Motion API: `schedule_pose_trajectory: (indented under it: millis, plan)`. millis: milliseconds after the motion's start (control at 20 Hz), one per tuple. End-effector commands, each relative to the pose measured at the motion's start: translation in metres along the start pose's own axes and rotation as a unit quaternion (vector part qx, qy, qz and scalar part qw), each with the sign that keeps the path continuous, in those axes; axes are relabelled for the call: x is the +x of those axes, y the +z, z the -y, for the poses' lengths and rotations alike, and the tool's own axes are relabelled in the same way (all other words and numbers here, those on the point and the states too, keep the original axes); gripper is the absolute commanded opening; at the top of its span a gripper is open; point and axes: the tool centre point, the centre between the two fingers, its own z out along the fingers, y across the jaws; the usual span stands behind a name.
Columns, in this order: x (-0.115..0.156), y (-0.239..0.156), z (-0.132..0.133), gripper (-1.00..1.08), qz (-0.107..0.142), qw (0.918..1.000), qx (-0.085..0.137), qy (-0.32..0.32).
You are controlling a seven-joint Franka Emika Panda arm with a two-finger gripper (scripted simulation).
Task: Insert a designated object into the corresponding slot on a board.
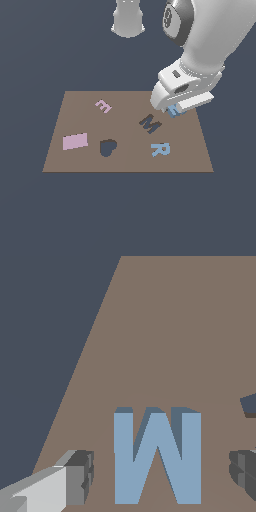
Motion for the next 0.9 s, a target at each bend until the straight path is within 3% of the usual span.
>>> schedule_pose_trajectory:
  millis: [0,600,650,850]
  plan:
    - [0.0,0.002,0.001,1.0,0.0,1.0,-0.001,-0.003]
    - [-0.001,0.022,0.001,1.0,0.0,1.0,-0.001,-0.003]
    - [-0.001,0.022,0.001,-1.0,0.0,1.0,-0.001,-0.003]
    - [-0.001,0.022,0.001,-1.0,0.0,1.0,-0.001,-0.003]
